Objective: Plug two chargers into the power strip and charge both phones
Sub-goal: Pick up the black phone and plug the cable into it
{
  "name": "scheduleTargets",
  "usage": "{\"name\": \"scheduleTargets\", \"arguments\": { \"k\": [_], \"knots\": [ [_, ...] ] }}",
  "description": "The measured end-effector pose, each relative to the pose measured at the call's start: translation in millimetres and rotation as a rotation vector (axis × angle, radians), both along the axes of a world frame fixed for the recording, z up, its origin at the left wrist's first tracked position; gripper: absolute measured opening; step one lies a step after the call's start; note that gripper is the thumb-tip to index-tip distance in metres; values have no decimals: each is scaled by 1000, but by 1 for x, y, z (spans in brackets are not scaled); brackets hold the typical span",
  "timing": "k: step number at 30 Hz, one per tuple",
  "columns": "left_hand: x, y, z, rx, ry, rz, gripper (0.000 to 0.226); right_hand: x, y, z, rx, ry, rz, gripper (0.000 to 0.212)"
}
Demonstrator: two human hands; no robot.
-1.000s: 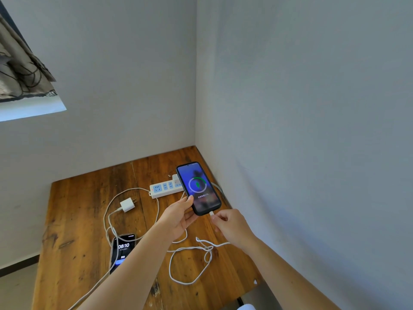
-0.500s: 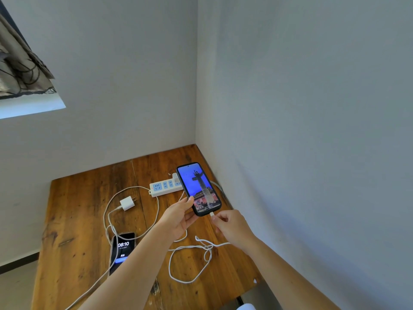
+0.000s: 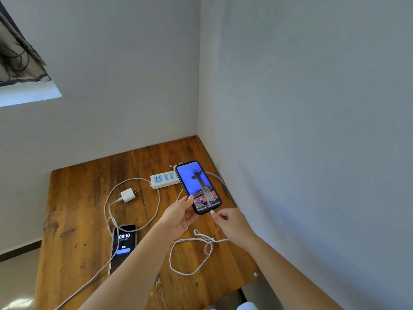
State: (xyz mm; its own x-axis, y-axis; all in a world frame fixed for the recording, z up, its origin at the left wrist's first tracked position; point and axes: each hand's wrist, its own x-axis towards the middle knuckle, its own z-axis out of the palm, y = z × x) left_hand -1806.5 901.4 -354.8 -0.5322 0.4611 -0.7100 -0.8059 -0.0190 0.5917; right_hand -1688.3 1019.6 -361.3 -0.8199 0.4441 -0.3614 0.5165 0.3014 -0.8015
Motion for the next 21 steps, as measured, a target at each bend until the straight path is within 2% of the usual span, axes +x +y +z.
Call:
{"name": "scheduleTargets", "arguments": {
  "k": [9,16,21],
  "knots": [
    [5,-2,-38,-100,-90,5,41,1,1,-26,-16,-124,58,26],
    [8,9,-81,-184,-168,-4,39,0,16,-66,-9,-267,126,21],
    [9,18,-122,-236,-233,-20,41,4,26,-107,42,-391,185,24]
  ]
}}
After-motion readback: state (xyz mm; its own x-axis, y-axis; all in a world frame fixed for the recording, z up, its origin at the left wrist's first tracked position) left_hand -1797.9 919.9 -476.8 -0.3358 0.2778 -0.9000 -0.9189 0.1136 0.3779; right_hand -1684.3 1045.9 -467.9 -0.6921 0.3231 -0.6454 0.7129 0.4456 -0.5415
